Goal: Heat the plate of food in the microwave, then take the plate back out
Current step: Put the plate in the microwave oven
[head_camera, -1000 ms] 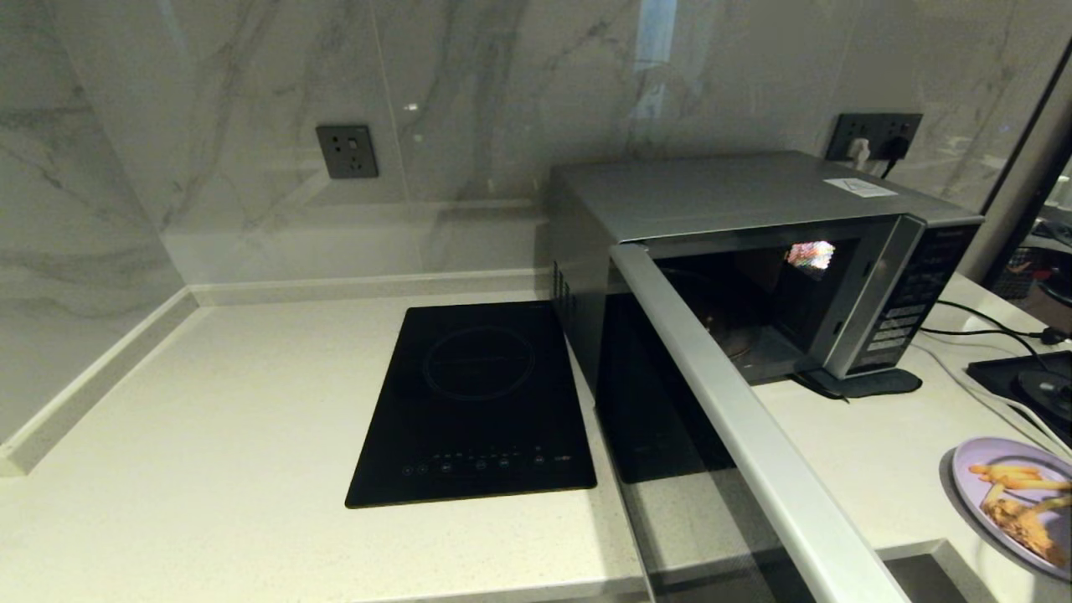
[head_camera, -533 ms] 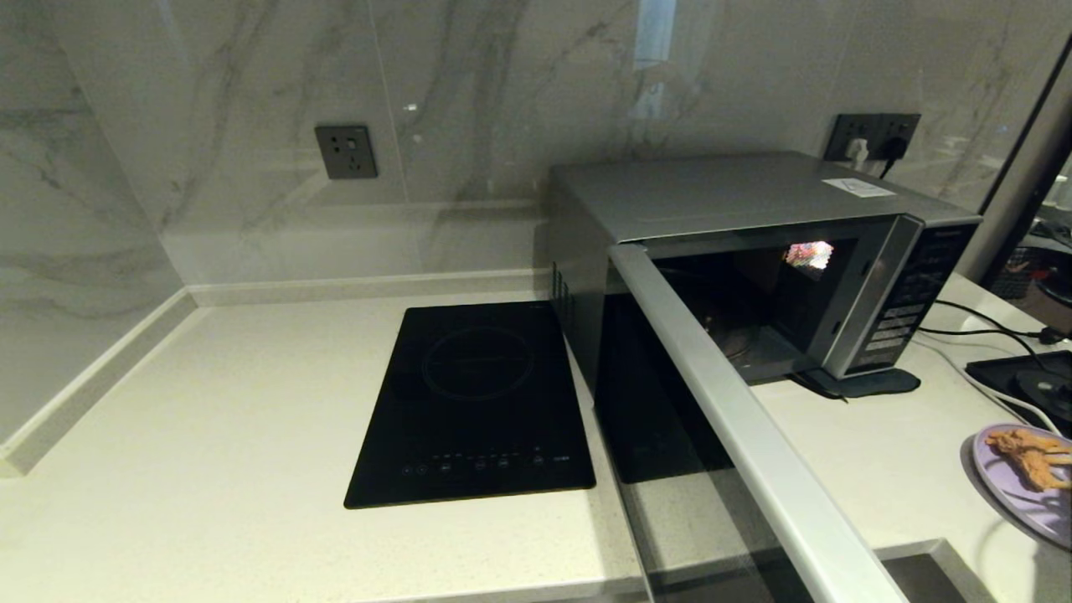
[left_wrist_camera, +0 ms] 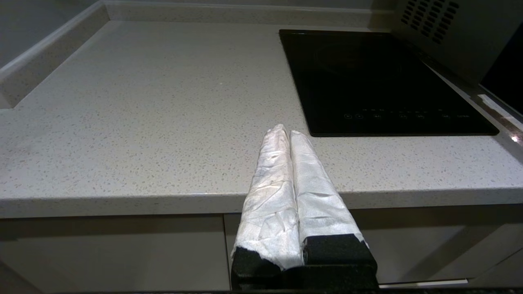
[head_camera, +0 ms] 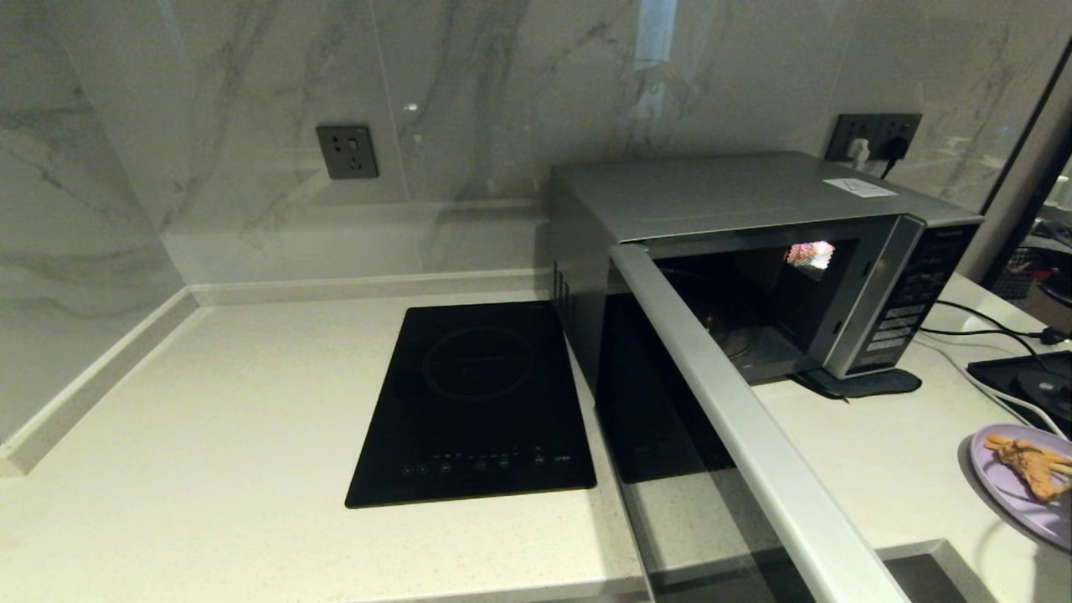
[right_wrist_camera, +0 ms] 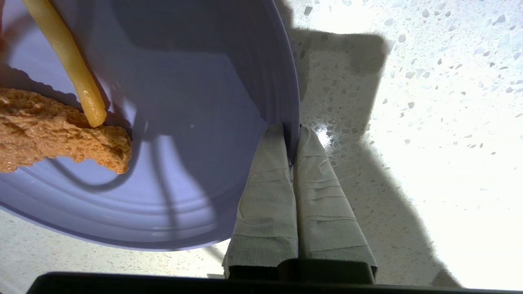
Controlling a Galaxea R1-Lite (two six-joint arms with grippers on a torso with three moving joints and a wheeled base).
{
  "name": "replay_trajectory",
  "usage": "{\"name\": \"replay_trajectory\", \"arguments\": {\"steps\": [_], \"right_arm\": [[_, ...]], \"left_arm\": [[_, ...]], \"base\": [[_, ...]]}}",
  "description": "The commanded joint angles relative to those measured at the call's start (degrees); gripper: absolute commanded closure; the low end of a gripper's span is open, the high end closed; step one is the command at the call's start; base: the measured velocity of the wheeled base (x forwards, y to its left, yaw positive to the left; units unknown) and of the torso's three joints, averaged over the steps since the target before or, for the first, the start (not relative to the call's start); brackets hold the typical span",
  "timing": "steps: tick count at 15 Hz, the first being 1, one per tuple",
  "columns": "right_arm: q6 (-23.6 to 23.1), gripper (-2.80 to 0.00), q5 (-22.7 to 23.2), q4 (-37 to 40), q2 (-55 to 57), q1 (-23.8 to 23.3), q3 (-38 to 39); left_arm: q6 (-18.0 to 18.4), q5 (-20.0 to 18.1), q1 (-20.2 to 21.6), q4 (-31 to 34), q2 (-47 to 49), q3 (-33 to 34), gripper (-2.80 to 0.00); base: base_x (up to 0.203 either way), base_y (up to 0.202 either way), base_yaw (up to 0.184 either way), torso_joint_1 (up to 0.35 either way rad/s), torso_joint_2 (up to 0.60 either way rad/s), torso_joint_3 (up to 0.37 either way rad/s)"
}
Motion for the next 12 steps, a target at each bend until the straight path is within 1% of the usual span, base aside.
{"name": "replay_trajectory", "arguments": {"steps": [1, 6, 9, 12], "right_arm": [[0.14, 0.0, 0.06, 0.2, -0.62, -0.01, -0.05], [-0.66, 0.0, 0.46, 0.11, -4.48, 0.07, 0.66], [-1.08, 0.0, 2.77, 0.11, -7.33, 0.06, 2.19], [-1.15, 0.0, 2.87, 0.11, -9.96, 0.07, 2.92]], "left_arm": [[-0.03, 0.03, 0.04, -0.02, 0.04, 0.0, 0.0], [-0.03, 0.03, 0.04, -0.02, 0.04, 0.0, 0.0], [-0.03, 0.03, 0.04, -0.02, 0.04, 0.0, 0.0], [-0.03, 0.03, 0.04, -0.02, 0.04, 0.0, 0.0]], "base": [[0.0, 0.0, 0.0, 0.0, 0.0, 0.0], [0.0, 0.0, 0.0, 0.0, 0.0, 0.0], [0.0, 0.0, 0.0, 0.0, 0.0, 0.0], [0.0, 0.0, 0.0, 0.0, 0.0, 0.0]]}}
